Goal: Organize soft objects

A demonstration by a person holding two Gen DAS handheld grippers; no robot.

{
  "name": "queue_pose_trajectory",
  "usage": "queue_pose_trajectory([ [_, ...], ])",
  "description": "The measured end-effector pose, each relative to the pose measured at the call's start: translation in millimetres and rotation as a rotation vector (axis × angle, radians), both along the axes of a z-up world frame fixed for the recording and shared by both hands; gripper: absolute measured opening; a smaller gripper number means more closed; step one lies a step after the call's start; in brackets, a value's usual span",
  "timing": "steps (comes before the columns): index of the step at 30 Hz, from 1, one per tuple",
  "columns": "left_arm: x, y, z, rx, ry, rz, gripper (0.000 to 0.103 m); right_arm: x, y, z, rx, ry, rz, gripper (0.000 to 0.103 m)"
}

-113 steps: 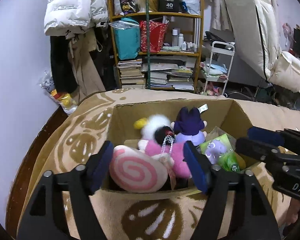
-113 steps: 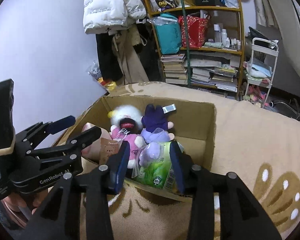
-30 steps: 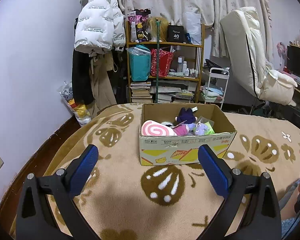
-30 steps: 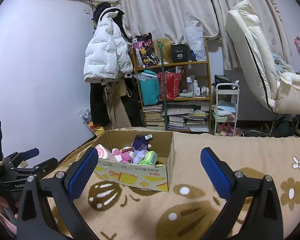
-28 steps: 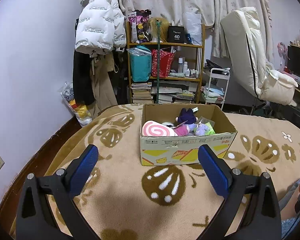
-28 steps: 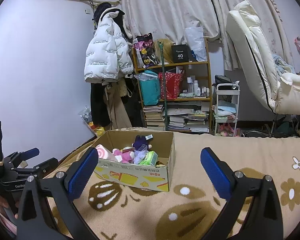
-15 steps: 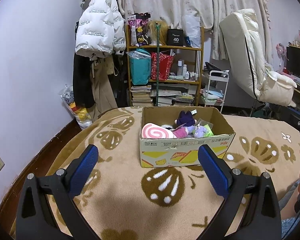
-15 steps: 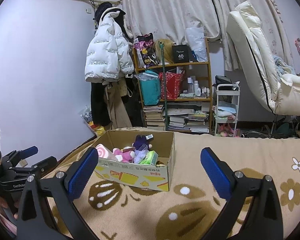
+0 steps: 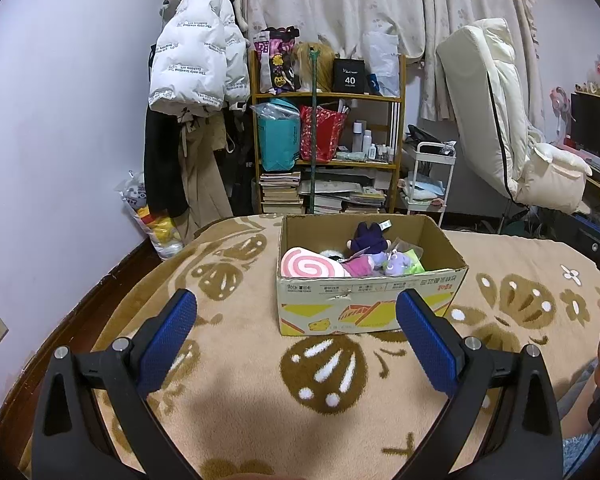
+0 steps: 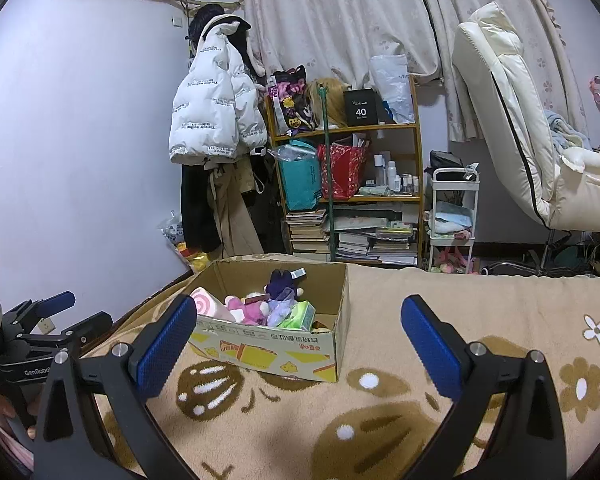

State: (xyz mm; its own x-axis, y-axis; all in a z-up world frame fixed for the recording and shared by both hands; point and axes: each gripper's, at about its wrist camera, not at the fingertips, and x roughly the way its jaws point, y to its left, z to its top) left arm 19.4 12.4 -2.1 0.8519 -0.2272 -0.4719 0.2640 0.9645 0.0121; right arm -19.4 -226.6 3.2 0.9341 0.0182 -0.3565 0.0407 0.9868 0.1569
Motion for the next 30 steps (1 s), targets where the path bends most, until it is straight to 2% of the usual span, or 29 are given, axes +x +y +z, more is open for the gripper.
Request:
queue_pose_trajectory([
  [30, 3.4, -5.6, -5.3, 0.019, 0.023, -0.025, 0.099, -1.4, -1.8, -3.0, -0.001, 0.005, 0.0, 0.103],
])
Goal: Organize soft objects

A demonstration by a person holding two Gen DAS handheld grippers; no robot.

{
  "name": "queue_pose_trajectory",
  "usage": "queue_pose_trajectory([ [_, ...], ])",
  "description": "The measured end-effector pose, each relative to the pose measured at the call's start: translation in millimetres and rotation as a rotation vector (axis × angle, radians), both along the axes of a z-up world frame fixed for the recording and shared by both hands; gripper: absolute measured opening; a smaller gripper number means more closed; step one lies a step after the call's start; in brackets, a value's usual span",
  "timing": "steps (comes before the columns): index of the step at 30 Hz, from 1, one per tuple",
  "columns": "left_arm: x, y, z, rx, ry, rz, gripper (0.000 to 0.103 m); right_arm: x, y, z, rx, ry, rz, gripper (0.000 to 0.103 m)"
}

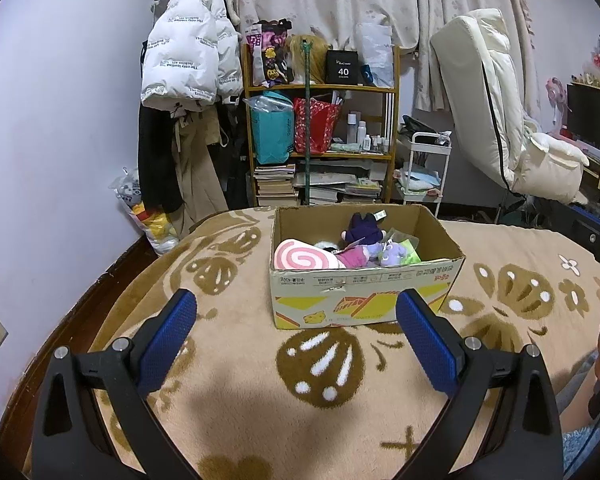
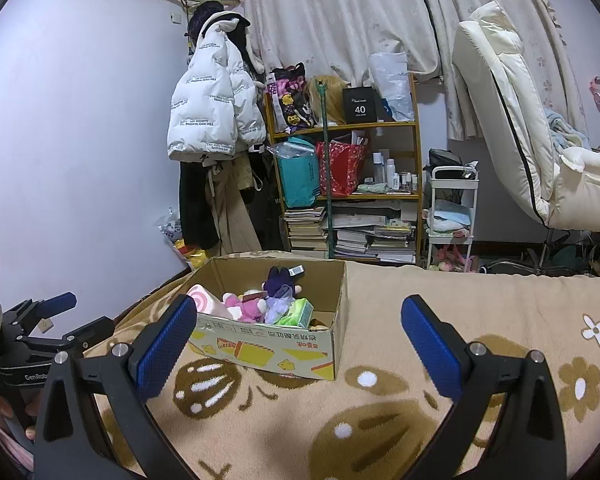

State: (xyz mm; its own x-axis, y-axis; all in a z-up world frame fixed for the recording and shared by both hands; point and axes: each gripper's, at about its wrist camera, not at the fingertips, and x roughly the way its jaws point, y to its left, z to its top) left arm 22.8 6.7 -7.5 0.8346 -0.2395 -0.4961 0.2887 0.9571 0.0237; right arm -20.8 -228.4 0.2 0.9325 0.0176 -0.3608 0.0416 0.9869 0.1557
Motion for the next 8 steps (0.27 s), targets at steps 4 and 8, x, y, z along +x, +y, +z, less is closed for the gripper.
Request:
queue_pose_trajectory([
  [4, 1.1, 0.6, -1.6, 0.0, 0.0, 0.004, 0.099, -0.2, -0.9, -0.4, -0.001, 0.003, -0.001, 0.103],
  [8, 2.1, 1.1, -2.3, 0.0, -0.002, 0.001, 0.099, -0.8, -2.1, -0.7, 0.001, -0.001, -0.002, 0.103],
])
